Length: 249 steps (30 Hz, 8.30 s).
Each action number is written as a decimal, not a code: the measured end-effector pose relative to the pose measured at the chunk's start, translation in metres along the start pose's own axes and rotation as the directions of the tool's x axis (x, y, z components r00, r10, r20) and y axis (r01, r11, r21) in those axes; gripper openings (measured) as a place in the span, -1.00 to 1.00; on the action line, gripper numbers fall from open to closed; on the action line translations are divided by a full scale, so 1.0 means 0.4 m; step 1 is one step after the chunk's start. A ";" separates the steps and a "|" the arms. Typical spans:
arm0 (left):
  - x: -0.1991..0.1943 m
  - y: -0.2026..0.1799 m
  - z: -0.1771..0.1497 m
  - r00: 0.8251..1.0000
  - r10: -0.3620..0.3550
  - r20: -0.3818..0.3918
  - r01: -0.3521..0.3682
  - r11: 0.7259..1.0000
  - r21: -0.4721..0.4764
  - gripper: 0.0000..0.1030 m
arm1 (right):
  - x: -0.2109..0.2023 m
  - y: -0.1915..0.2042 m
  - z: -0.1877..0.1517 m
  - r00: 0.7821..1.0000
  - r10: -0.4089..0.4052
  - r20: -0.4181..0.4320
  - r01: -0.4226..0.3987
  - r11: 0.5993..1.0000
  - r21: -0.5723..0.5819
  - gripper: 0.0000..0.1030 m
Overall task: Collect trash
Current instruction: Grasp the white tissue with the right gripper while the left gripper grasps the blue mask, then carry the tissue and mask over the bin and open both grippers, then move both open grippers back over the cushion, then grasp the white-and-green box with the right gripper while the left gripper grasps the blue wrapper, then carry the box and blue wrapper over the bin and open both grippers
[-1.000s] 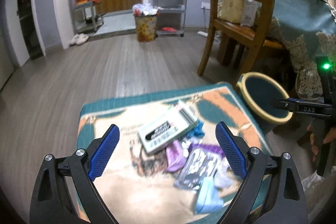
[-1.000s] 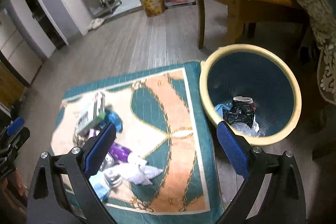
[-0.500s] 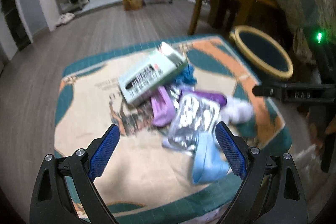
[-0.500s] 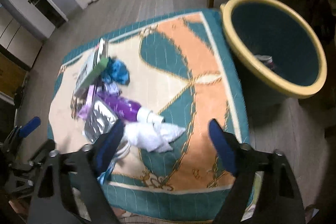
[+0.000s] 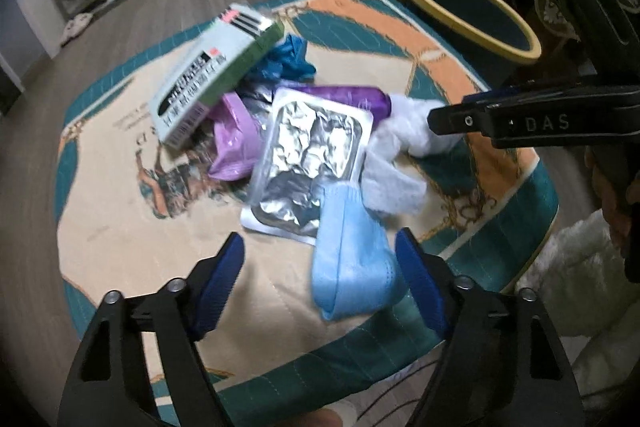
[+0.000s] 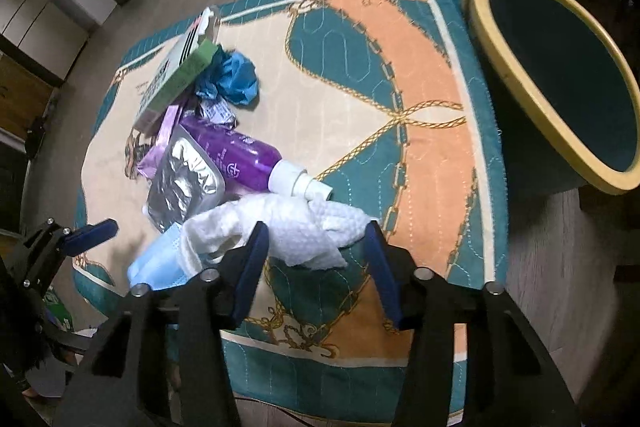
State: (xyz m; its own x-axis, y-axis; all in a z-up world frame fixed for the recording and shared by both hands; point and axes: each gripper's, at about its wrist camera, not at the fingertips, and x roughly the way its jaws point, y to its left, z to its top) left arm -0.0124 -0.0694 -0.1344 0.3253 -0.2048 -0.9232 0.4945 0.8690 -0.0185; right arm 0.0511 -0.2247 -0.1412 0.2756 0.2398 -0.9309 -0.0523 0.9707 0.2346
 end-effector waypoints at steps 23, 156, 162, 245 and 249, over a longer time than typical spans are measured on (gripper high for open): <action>-0.101 0.044 0.064 0.992 -0.067 0.103 0.075 0.994 -0.078 -0.75 | -0.044 0.002 0.029 0.998 0.060 0.035 -0.060 0.998 -0.002 -0.77; -0.298 0.483 0.173 0.930 0.213 0.300 -0.092 0.925 -0.370 0.76 | 0.092 0.169 0.359 0.992 0.097 0.075 -0.093 0.994 -0.051 0.79; -0.293 0.497 0.172 0.933 0.202 0.298 -0.077 0.921 -0.383 0.76 | 0.157 0.209 0.358 0.989 0.148 0.014 -0.146 0.986 -0.080 0.57; 0.025 -0.192 0.553 0.969 -0.107 0.222 0.097 0.994 0.056 -0.55 | -0.434 -0.490 0.223 0.883 -0.058 0.466 -0.050 0.975 0.215 -0.71; 0.051 -0.255 0.564 0.966 -0.139 0.216 0.121 0.988 0.095 -0.55 | -0.421 -0.568 0.212 0.890 -0.103 0.444 -0.028 0.960 0.278 -0.71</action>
State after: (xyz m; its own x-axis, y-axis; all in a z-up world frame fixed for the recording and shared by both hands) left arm 0.1255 -0.2640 -0.0647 0.4203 -0.4160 -0.8064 0.6044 0.7912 -0.0931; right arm 0.0979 -0.4868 -0.0140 0.6772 0.1062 -0.7281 0.2094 0.9208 0.3291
